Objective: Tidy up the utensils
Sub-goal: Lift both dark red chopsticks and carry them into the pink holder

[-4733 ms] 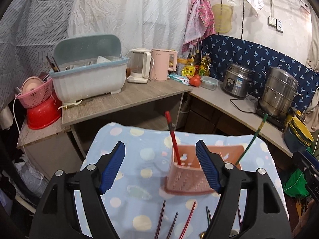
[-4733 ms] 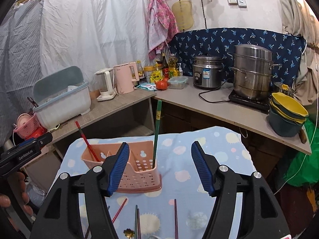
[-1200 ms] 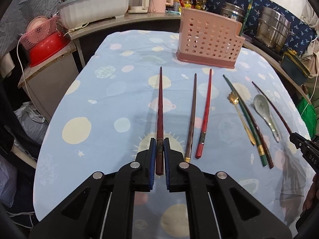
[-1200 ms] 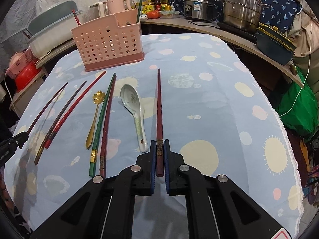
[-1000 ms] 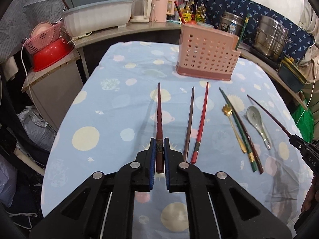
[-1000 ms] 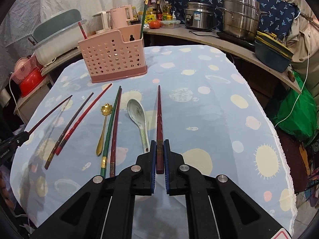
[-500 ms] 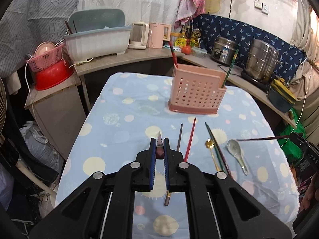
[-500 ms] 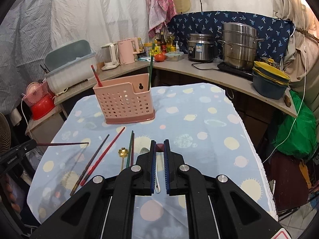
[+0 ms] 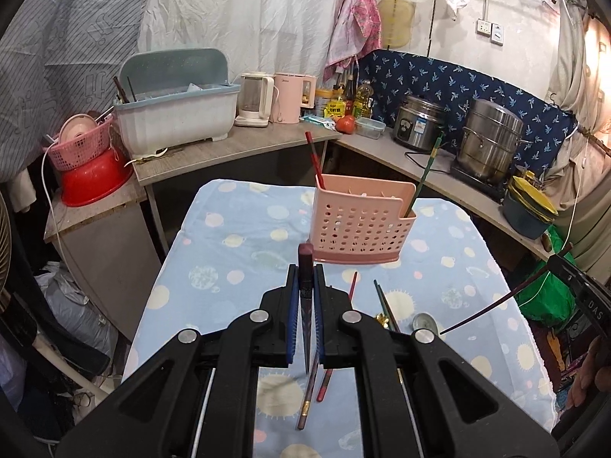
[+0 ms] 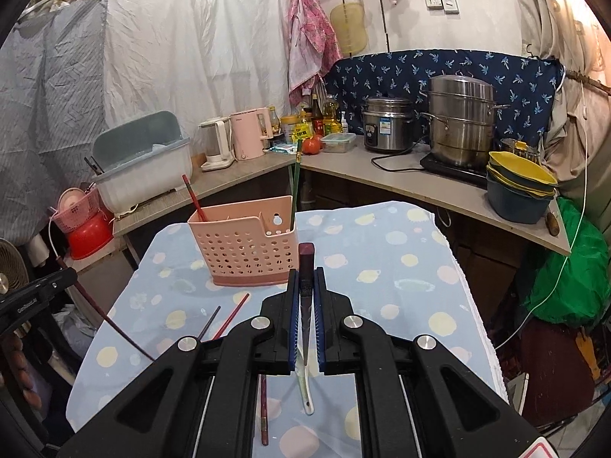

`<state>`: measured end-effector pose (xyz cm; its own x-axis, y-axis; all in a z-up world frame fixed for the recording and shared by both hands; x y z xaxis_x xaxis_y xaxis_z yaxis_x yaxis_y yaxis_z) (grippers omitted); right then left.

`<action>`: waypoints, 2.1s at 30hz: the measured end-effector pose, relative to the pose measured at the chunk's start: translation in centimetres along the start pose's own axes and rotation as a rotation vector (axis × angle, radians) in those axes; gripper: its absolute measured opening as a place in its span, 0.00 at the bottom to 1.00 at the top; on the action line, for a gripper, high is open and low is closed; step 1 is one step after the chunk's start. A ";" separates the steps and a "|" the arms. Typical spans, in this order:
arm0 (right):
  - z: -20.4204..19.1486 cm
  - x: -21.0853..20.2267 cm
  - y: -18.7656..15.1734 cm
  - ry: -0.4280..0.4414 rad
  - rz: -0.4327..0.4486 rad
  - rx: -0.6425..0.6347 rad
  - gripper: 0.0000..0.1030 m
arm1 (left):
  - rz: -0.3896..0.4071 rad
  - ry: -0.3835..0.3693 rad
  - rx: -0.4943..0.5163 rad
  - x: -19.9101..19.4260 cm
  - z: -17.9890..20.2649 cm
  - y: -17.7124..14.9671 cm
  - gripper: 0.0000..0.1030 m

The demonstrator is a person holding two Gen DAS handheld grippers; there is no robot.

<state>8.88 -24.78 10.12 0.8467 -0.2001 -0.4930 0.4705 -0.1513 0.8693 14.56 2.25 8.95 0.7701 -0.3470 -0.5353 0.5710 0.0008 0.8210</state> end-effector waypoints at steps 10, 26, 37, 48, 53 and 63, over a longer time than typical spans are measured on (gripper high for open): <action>-0.6 0.6 3.9 0.042 0.044 0.018 0.07 | 0.057 -0.010 0.034 0.6 1.5 4.8 0.07; -2.9 5.6 14.7 0.078 0.148 0.029 0.07 | 0.232 -0.039 0.094 3.3 5.4 18.1 0.07; -5.3 11.9 17.8 0.087 0.135 -0.001 0.07 | 0.259 -0.013 0.093 9.6 5.2 22.6 0.07; -6.1 17.4 14.2 0.090 0.035 -0.004 0.07 | 0.215 0.010 0.074 15.2 3.2 20.7 0.07; -6.1 18.6 12.6 0.075 0.001 -0.012 0.07 | 0.153 0.023 0.050 17.6 1.9 18.0 0.07; -5.3 19.0 10.4 0.041 -0.030 -0.009 0.09 | 0.090 0.037 0.014 18.7 0.5 14.5 0.14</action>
<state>31.19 -25.07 9.92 0.8416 -0.1553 -0.5174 0.4980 -0.1481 0.8545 37.09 -4.73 10.94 0.8285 -0.3110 -0.4657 0.4950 0.0175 0.8687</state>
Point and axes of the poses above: each gripper's, at about its wrist camera, not at the fingertips, and x roughly the way its jaws point, z to its right, y to its top, the point moved 7 cm from there along x, roughly the way its jaws point, and after that the axes turned 6 degrees about -y, right-handed, at the moved point
